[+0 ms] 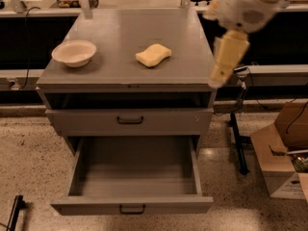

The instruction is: Place sponge into top drawer

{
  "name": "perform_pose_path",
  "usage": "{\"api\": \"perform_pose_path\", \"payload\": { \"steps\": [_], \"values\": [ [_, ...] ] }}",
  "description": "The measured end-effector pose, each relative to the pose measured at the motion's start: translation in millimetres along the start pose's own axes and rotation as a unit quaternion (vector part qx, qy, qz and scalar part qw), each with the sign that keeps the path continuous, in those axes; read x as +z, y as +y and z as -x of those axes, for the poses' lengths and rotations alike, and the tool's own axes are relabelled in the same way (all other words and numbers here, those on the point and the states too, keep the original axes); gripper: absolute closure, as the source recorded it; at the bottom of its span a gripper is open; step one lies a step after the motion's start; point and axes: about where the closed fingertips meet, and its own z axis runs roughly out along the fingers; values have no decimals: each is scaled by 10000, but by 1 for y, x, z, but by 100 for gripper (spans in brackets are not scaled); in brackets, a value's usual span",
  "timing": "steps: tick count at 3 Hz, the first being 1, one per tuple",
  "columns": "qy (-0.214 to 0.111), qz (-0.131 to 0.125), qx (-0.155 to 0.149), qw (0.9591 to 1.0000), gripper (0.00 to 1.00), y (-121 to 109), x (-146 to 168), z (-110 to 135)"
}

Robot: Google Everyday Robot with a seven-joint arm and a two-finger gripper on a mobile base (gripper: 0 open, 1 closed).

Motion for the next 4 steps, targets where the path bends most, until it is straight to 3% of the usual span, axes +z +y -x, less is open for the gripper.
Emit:
{"api": "perform_pose_path", "payload": {
  "steps": [1, 2, 3, 4],
  "values": [
    [-507, -237, -458, 9974, 0, -59, 19, 61],
    [-996, -399, -283, 9938, 0, -114, 58, 87],
    [-1138, -501, 175, 9921, 0, -155, 115, 78],
    [-1221, -642, 637, 9884, 0, -181, 157, 55]
  ]
}}
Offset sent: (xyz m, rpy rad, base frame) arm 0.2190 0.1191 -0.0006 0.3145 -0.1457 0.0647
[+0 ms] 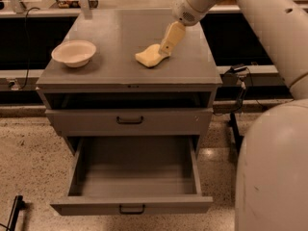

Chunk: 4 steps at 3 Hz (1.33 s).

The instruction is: Place sponge into top drawer

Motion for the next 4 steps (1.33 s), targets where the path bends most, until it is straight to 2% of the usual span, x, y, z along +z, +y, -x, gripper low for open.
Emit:
{"api": "perform_pose_path", "payload": {
  "steps": [1, 3, 4],
  "values": [
    [-174, 93, 257, 9995, 0, -8, 34, -9],
    [-154, 508, 566, 9970, 0, -5, 91, -19],
    [21, 718, 779, 9944, 14, 0, 114, -33]
  ]
}}
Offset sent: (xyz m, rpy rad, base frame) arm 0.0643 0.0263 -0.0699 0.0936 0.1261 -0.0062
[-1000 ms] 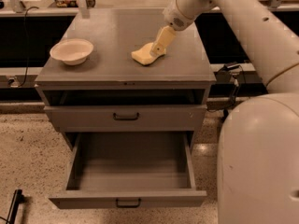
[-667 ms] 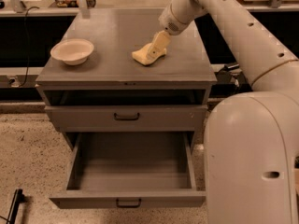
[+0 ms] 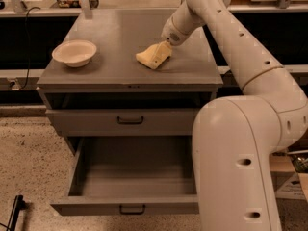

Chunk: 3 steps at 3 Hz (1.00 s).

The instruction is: Place sponge into top drawer

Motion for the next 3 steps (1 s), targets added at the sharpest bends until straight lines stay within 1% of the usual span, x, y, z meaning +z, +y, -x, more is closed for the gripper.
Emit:
{"api": "perform_pose_path", "payload": {
  "steps": [1, 2, 3],
  "values": [
    [139, 75, 228, 9996, 38, -2, 10, -13],
    [-40, 52, 156, 9999, 61, -4, -4, -2],
    [-524, 16, -180, 9985, 82, -2, -42, 20]
  ]
}}
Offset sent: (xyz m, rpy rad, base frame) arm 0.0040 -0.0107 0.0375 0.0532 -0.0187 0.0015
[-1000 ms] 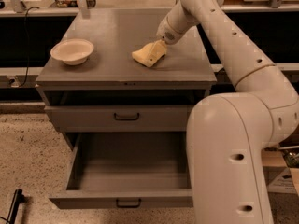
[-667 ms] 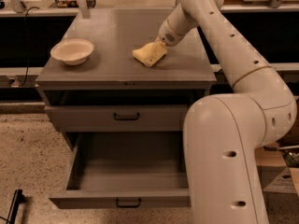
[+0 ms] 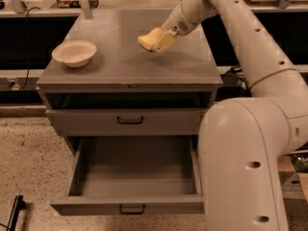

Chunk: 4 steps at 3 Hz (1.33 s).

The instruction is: Place sponge into top drawer

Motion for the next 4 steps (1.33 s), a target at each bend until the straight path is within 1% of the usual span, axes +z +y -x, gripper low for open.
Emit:
{"api": "perform_pose_path", "payload": {
  "steps": [1, 2, 3, 4],
  "values": [
    [-676, 37, -538, 9963, 100, 17, -51, 34],
    [-1003, 317, -665, 9922, 100, 61, -96, 53],
    [-862, 668, -631, 9920, 100, 86, -71, 44],
    [-895, 692, -586, 9919, 100, 84, -69, 41]
  ]
}}
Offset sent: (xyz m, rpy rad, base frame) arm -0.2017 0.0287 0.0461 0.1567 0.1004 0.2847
